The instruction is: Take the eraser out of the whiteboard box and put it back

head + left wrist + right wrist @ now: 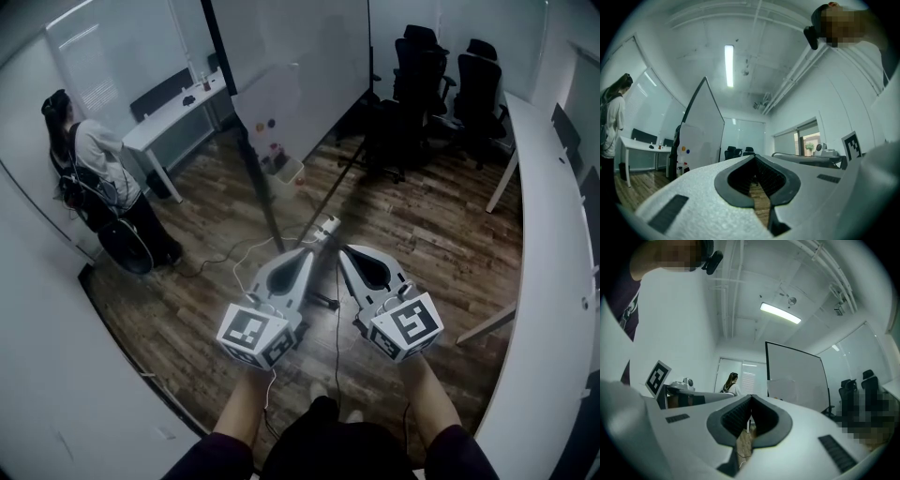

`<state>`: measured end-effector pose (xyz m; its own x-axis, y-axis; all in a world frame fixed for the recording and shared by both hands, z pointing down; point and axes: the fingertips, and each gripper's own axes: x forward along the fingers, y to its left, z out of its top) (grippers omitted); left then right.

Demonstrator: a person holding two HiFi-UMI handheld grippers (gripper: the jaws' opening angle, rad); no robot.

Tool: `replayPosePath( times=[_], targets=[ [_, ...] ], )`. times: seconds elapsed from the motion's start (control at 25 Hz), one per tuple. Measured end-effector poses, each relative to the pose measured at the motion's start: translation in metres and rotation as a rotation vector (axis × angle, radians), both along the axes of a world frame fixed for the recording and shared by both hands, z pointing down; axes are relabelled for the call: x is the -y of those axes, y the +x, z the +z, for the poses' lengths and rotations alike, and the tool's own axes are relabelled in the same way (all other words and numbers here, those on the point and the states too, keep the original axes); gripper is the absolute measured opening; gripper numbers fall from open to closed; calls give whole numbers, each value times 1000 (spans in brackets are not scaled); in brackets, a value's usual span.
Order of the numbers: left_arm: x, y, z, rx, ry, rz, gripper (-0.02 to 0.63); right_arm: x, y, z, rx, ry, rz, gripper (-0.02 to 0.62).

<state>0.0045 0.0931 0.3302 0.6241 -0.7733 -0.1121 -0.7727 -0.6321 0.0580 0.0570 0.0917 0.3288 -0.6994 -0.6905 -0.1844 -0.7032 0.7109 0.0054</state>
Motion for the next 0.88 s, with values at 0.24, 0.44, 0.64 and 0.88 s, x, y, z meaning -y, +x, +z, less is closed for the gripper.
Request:
replayPosePath(
  times=[0.24, 0.44, 0.64, 0.88],
  targets=[
    [35, -19, 3, 8, -2, 28, 5, 33, -20, -2, -8, 1, 16, 3],
    [54, -39, 7, 10, -8, 54, 5, 54, -37, -4, -24, -25, 67, 3],
    [68, -49, 4, 1, -13, 70, 5, 64, -49, 2, -24, -25, 69, 3],
    [88, -61, 17, 4, -27, 56, 5, 88, -60, 7, -21, -31, 59, 3]
  ],
)
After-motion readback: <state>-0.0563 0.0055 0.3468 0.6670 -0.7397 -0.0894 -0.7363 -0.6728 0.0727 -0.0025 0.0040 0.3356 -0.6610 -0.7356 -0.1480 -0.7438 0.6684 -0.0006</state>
